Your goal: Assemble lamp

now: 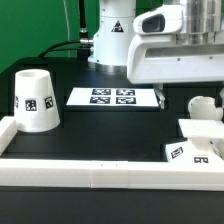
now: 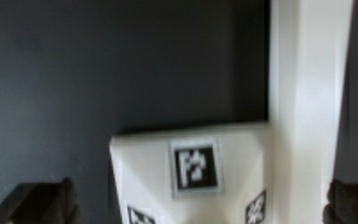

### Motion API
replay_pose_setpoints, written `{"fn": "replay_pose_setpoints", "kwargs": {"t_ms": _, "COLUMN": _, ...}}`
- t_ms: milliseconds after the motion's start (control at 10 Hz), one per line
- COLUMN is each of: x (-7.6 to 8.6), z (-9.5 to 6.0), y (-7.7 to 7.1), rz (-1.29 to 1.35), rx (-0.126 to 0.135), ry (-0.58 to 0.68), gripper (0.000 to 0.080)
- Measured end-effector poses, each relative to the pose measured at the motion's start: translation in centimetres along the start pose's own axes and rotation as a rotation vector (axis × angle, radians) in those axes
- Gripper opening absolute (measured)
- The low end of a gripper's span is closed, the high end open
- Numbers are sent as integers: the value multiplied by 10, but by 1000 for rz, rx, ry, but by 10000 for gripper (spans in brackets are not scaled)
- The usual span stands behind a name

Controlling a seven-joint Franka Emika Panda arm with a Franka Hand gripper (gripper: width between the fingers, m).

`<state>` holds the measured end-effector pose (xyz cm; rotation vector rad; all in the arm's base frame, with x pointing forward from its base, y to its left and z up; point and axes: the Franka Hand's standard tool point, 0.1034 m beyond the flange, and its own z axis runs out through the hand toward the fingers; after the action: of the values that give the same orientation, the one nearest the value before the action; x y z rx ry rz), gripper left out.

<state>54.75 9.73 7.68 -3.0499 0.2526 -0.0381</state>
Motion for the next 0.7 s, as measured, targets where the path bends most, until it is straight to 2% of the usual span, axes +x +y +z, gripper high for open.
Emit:
{"fn": "replay_pose_setpoints", "kwargs": {"t_ms": 100, "x": -18, "z": -4, "y": -8, "rz": 11, "rx": 0, "ry": -11, "gripper": 698}}
{"fn": "replay_pose_setpoints", "kwargs": {"t_ms": 300, "x": -36, "z": -5, "y": -19, "rz": 5, "rx": 7, "ry": -24, "gripper": 698}}
{"fn": "replay_pose_setpoints", "kwargs": {"t_ms": 700, "x": -38, "z": -4, "y": -19, "rz": -2, "rx": 9, "ry": -27, "gripper": 698}}
